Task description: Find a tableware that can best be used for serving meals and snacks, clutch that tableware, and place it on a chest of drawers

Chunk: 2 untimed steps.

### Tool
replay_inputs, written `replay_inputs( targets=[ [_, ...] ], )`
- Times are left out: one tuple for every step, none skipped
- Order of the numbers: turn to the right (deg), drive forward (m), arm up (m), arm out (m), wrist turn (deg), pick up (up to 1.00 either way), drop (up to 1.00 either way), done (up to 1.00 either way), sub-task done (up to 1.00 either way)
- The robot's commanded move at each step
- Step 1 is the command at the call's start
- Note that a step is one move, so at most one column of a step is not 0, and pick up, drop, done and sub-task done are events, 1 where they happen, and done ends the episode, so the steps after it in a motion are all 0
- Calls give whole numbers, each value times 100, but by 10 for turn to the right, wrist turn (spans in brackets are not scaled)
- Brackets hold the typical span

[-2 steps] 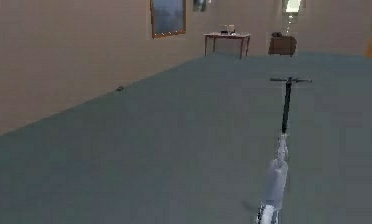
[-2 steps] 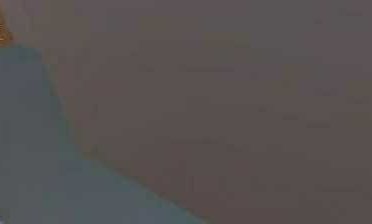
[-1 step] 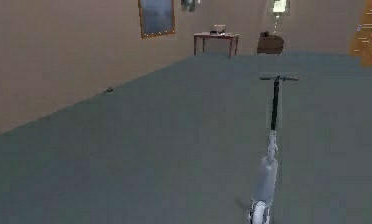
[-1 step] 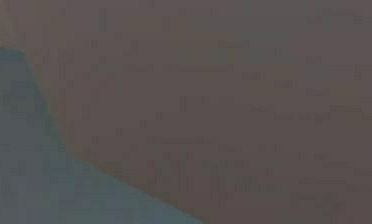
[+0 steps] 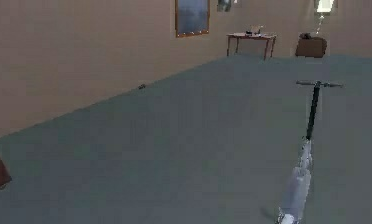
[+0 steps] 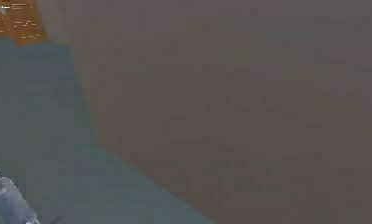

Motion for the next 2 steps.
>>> replay_inputs(
  targets=[
    [0, 90, 0, 0, 0, 0, 0, 0, 0],
    [90, 0, 0, 0, 0, 0, 0, 0, 0]
  ],
)
